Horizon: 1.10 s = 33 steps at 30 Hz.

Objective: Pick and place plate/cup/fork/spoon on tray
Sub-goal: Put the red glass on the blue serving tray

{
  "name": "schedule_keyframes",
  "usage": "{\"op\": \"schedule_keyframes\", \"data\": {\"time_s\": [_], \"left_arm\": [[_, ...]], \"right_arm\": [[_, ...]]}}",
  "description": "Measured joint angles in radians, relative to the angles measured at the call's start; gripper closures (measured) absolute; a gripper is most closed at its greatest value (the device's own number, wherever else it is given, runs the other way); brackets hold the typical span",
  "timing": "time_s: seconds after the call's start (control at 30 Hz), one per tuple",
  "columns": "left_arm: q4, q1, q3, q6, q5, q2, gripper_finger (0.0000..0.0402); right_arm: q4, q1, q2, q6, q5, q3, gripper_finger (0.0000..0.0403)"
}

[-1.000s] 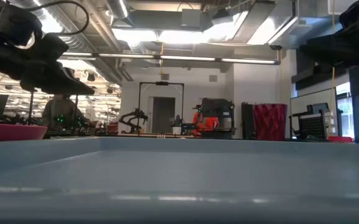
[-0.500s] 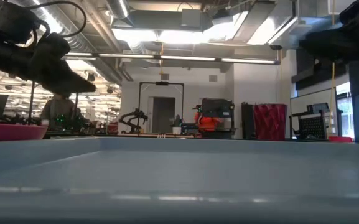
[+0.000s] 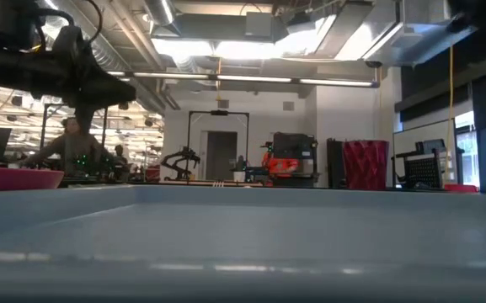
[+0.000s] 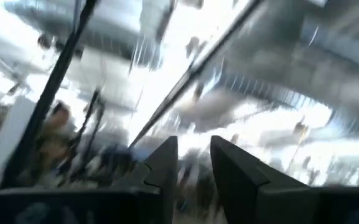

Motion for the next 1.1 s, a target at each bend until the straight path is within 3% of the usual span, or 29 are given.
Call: {"op": "schedule_keyframes", "data": {"time_s": [0.17,0.23,0.3,0.47,0.53,0.67,0.77,0.83,0.97,1.1], "left_arm": [[0.123,0.0,0.0,0.073,-0.071,0.0,0.0328],[0.185,0.0,0.0,0.142,-0.129,0.0,0.0328],[0.234,0.0,0.0,0.193,-0.173,0.0,0.0328],[0.303,0.0,0.0,0.294,-0.208,0.0,0.0328],[0.305,0.001,0.0,0.294,-0.211,0.002,0.0328],[0.306,0.001,0.0,0.268,-0.211,0.015,0.0328],[0.306,0.001,0.0,0.262,-0.209,0.029,0.0328],[0.303,0.001,0.0,0.262,-0.208,0.04,0.0328],[0.305,0.001,0.0,0.262,-0.208,0.059,0.0328],[0.305,0.0,0.0,0.262,-0.209,0.073,0.0328]], "right_arm": [[-0.001,-0.018,0.088,-0.231,0.006,0.142,0.0302],[-0.017,-0.036,0.173,-0.306,0.07,0.22,0.0302],[-0.036,-0.064,0.275,-0.354,0.24,0.313,0.0302],[-0.148,-0.184,0.564,-0.374,0.805,0.56,0.0302],[-0.252,-0.246,0.659,-0.376,0.933,0.647,0.0302],[-0.473,-0.388,0.8,-0.366,1.067,0.808,0.0302],[-0.536,-0.493,0.865,-0.338,1.092,0.908,0.0302],[-0.582,-0.557,0.906,-0.312,1.054,0.962,0.0302],[-0.726,-0.706,0.992,-0.213,0.855,1.055,0.0302],[-1.032,-0.882,1.108,0.018,0.587,1.157,0.0302]]}}
